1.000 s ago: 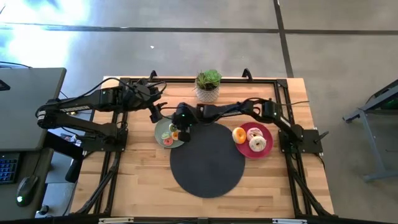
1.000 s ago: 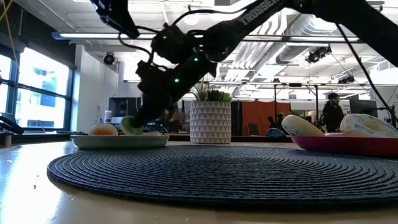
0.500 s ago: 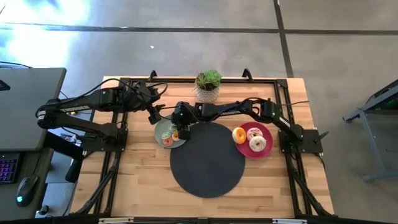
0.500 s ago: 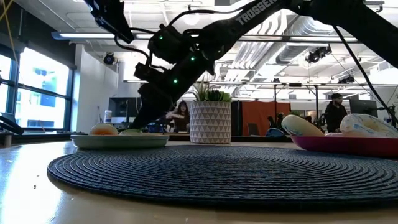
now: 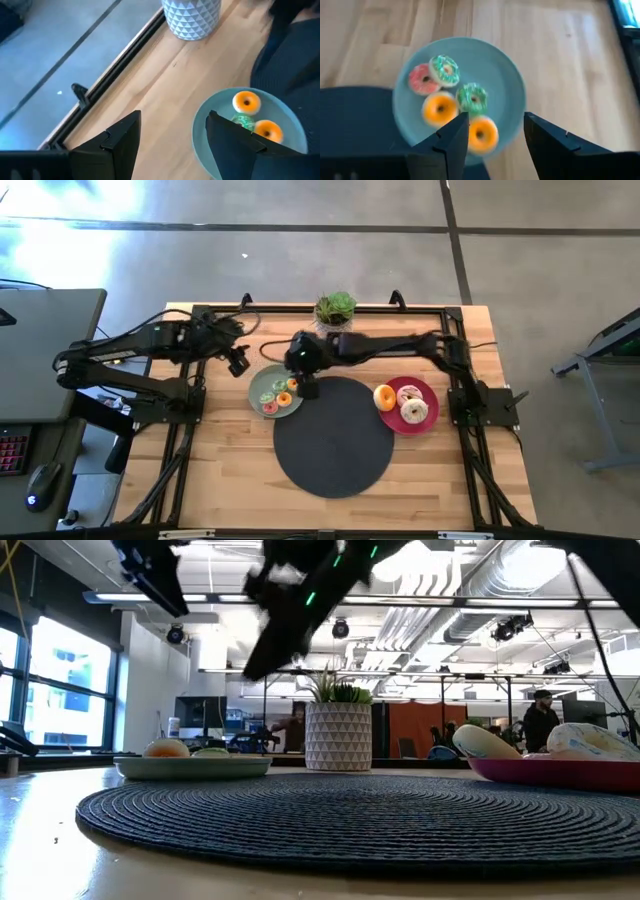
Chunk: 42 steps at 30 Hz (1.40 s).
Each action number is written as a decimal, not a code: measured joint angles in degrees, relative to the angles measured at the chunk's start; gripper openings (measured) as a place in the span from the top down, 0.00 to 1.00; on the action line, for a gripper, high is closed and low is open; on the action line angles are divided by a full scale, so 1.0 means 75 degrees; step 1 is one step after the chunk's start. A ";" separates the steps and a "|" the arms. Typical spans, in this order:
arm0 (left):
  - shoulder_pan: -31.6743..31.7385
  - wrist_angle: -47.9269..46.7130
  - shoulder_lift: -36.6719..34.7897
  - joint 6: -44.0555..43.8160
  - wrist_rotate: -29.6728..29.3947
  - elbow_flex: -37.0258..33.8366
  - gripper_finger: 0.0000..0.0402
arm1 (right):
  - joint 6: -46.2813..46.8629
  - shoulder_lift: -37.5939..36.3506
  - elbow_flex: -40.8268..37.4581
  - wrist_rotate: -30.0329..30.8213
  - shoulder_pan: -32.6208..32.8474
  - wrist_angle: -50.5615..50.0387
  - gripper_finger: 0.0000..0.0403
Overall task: Pick & Place donuts
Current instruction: Return to Home Position
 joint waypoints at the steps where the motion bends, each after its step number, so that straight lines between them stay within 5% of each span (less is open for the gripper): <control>1: 0.0000 -0.0083 -0.0160 -0.0088 0.0006 -0.0003 0.47 | 0.0046 -0.0279 0.0000 0.0019 0.0000 -0.0328 0.55; 8: -0.0001 -0.0020 -0.2218 -0.0209 0.0618 -0.0236 0.47 | 0.0093 -0.2649 -0.0837 0.0594 -0.0006 -0.1669 0.56; 13: 0.0000 0.1249 -0.4353 -0.0212 0.0965 -0.1508 0.47 | 0.0070 -0.5094 -0.3814 0.0476 -0.0170 -0.0048 0.56; 20: -0.0003 0.3782 -0.6506 -0.0130 0.2391 -0.3882 0.47 | 0.0058 -0.8588 -0.7938 -0.1084 -0.0494 0.2973 0.56; 31: 0.0000 0.5500 -0.7252 -0.0021 0.2234 -0.5887 0.47 | 0.0911 -1.3282 -1.1207 -0.1296 -0.0743 0.4972 0.57; 42: 0.0000 0.8995 -0.7252 0.0067 0.3097 -0.8124 0.47 | 0.1262 -1.5102 -1.2846 -0.1099 -0.0743 0.5803 0.57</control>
